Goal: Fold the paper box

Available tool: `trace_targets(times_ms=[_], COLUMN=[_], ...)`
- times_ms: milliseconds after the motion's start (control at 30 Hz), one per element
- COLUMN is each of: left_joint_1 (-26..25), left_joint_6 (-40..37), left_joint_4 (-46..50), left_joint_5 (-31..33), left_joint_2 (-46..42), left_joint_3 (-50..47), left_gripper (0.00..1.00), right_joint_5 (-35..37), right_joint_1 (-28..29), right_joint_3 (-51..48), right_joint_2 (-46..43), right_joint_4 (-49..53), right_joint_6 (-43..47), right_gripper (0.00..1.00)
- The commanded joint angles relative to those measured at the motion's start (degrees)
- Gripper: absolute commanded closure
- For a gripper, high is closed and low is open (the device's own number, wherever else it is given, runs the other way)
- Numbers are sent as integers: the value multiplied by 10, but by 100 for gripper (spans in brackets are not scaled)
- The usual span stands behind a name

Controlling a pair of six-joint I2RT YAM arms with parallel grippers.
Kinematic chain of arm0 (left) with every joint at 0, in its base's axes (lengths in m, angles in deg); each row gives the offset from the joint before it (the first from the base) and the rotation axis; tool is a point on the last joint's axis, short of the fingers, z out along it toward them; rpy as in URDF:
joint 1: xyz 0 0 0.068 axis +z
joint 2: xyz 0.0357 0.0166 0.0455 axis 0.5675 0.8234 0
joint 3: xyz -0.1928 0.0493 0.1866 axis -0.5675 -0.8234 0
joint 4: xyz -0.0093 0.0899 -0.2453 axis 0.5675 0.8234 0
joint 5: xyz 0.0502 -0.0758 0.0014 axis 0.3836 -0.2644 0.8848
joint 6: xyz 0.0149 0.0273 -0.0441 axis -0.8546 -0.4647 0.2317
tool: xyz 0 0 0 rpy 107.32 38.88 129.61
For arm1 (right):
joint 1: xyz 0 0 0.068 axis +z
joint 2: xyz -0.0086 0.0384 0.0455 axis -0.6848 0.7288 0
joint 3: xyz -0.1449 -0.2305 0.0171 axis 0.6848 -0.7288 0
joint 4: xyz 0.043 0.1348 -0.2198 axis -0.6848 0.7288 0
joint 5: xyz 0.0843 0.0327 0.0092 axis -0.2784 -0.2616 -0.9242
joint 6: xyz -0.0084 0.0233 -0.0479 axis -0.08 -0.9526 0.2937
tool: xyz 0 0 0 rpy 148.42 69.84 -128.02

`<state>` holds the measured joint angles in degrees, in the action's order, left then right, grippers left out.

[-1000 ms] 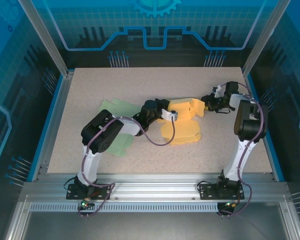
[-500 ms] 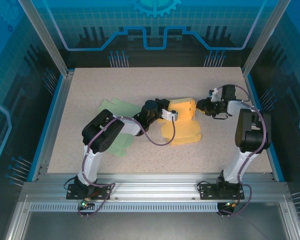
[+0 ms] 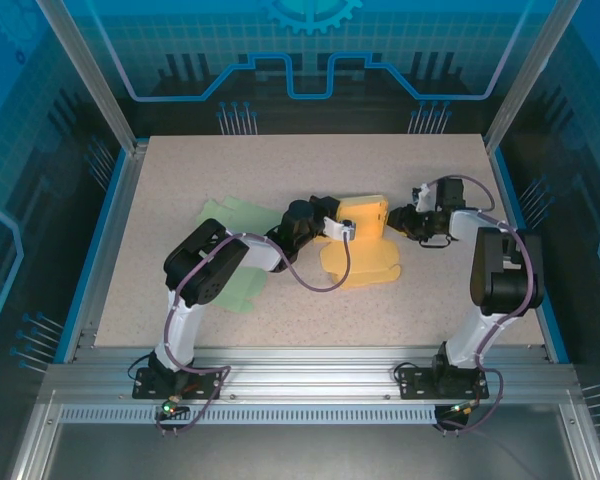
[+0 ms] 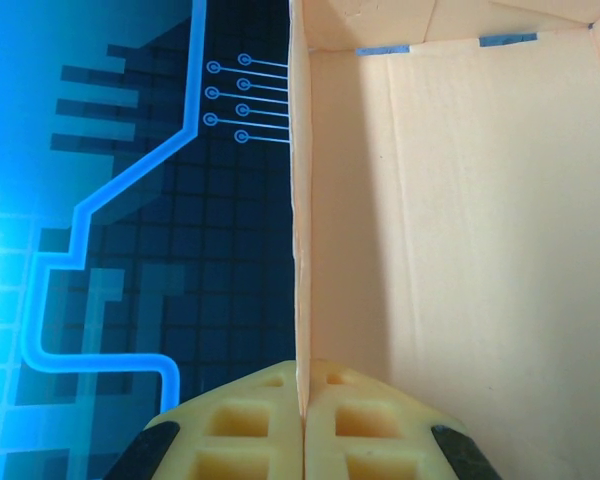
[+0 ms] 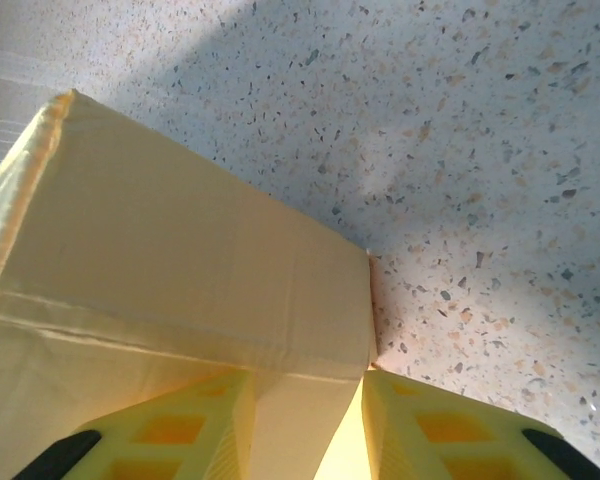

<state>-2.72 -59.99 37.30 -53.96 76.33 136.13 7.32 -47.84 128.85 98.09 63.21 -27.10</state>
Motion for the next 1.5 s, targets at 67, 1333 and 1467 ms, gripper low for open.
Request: trace_targets(times_ms=[67, 1333, 1467], left_joint_1=[2, 4, 5], left_joint_6=[-21, 12, 22], left_joint_4=[-35, 19, 21], left_joint_5=[-10, -56, -58], left_joint_2=[3, -31, -33], left_joint_3=[-13, -41, -40], left_gripper=[100, 100, 100], right_joint_5=[25, 233, 265], right_joint_1=[20, 115, 127], right_joint_3=[-19, 32, 42], right_joint_2=[-29, 33, 34], right_joint_4=[-18, -78, -73], right_joint_6=[21, 7, 15], right_gripper=[61, 54, 58])
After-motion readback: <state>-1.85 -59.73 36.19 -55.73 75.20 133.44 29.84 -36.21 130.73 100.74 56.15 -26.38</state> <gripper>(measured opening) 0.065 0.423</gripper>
